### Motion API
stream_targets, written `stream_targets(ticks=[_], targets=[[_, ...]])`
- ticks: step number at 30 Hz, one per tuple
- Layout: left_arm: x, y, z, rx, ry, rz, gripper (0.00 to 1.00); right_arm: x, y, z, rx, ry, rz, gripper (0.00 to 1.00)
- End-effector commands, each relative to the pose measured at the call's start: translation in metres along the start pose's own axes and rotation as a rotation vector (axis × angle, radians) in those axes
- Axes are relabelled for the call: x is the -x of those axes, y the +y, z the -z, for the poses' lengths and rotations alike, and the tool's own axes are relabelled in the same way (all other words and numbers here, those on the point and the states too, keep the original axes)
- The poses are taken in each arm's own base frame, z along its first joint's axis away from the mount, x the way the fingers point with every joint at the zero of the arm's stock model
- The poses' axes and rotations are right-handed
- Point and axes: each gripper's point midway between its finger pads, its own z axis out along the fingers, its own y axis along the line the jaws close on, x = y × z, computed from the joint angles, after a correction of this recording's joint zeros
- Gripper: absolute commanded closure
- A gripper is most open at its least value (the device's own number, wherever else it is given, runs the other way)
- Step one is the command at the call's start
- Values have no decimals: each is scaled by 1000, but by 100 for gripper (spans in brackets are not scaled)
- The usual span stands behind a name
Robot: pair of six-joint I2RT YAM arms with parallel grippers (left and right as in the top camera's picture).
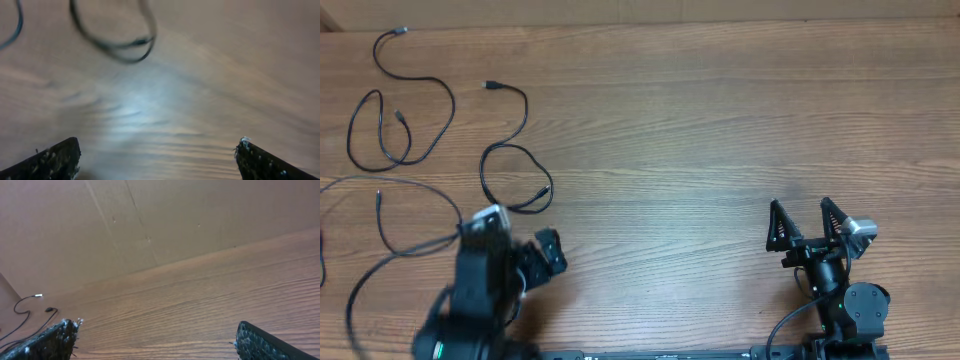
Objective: Untangle cables
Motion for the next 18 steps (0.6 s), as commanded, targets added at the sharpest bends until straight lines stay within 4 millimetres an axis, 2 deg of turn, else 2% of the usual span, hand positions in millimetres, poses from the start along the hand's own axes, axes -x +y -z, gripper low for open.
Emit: stream_targets(ticks=[1, 8, 10, 14, 18], targets=[[7, -6, 25, -89, -116, 15, 0, -2, 0, 0, 2, -4, 6, 0], [14, -9, 67, -220, -312, 22, 0, -2, 0, 0, 2, -5, 6, 0], [15, -9, 73, -238, -340, 23, 0, -2, 0, 0, 2, -5, 6, 0], [11, -7, 75, -259, -370, 25, 1, -2, 0, 0, 2, -5, 6, 0], [4, -2, 63, -272, -347, 133, 0, -2, 0, 0, 2, -5, 6, 0]])
